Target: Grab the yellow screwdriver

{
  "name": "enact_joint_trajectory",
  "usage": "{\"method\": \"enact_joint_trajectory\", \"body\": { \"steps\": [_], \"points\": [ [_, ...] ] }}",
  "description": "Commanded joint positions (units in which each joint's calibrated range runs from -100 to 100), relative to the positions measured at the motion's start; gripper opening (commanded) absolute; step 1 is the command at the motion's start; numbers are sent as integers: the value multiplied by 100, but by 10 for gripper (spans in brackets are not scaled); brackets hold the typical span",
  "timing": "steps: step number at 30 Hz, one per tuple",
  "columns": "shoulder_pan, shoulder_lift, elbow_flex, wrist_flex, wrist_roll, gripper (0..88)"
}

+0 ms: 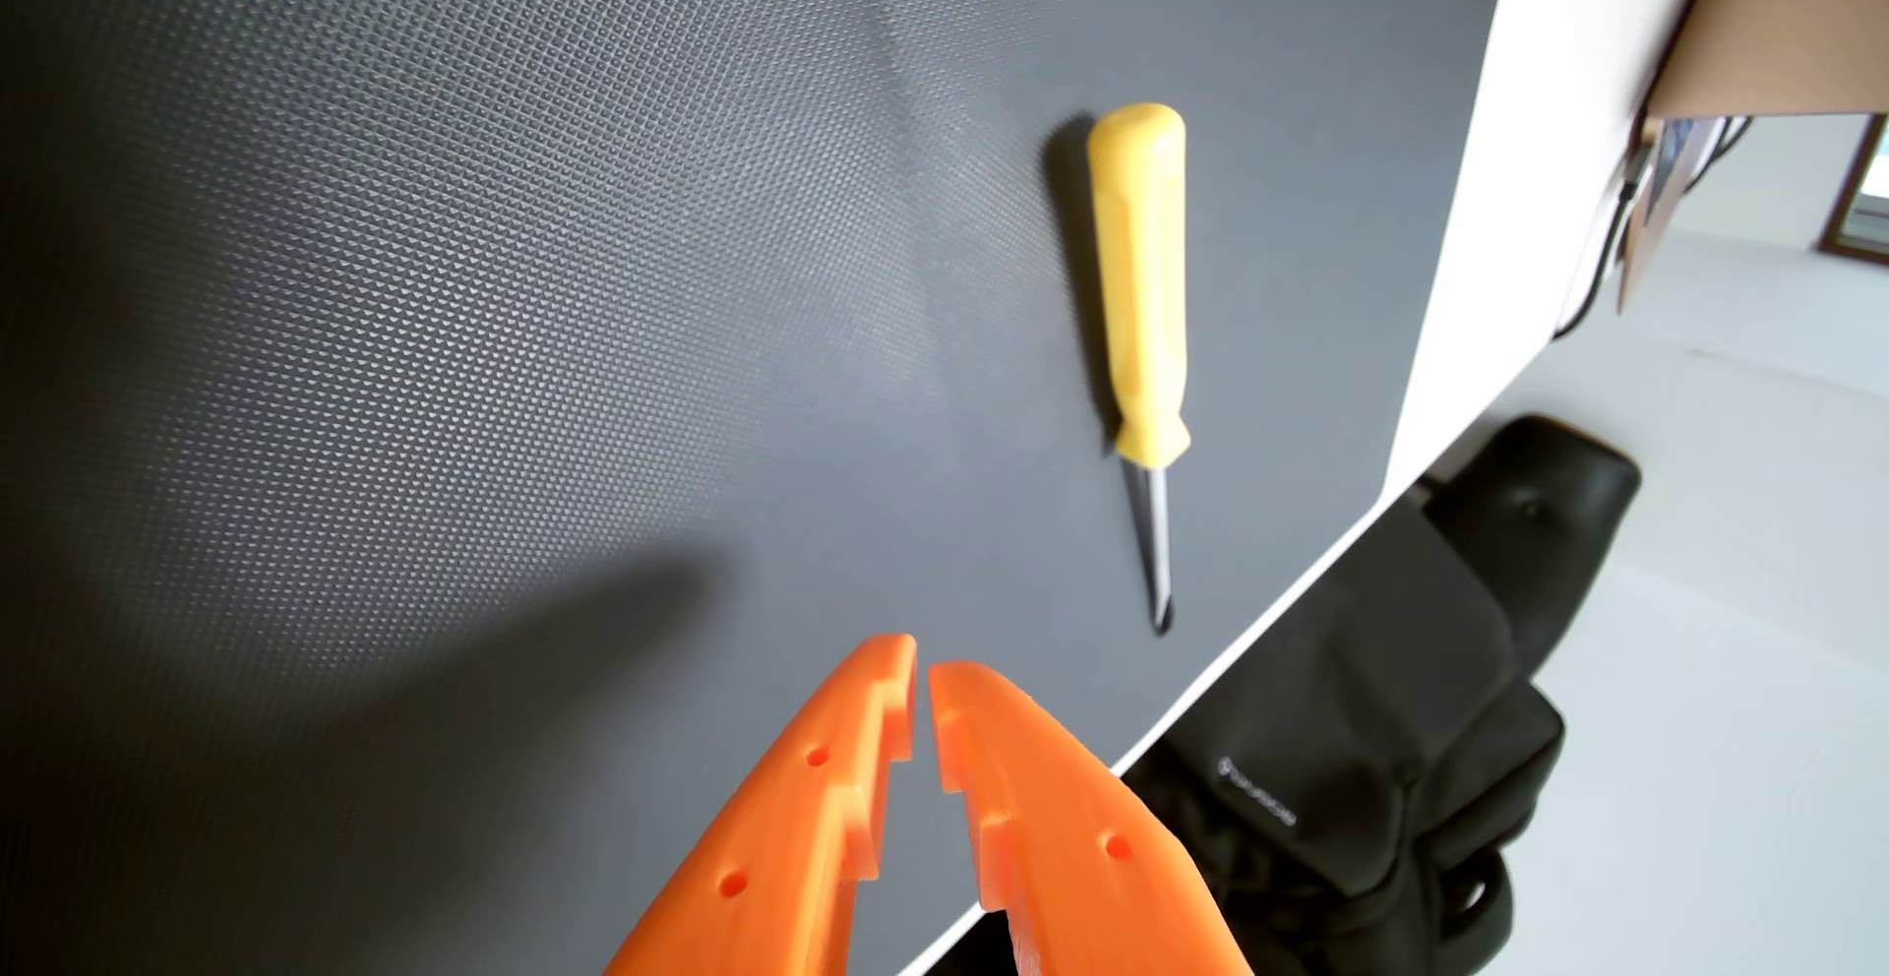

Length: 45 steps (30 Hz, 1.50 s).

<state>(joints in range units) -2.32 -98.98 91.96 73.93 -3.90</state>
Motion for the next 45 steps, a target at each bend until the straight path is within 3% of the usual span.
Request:
{"method": "enact_joint_trajectory", "body": {
  "steps": [1, 36, 45],
  "points": [
    [-1, 43, -142, 80, -11, 12],
    [58, 43, -142, 71, 21, 13],
    [49, 43, -169, -405, 5, 14]
  ]
}}
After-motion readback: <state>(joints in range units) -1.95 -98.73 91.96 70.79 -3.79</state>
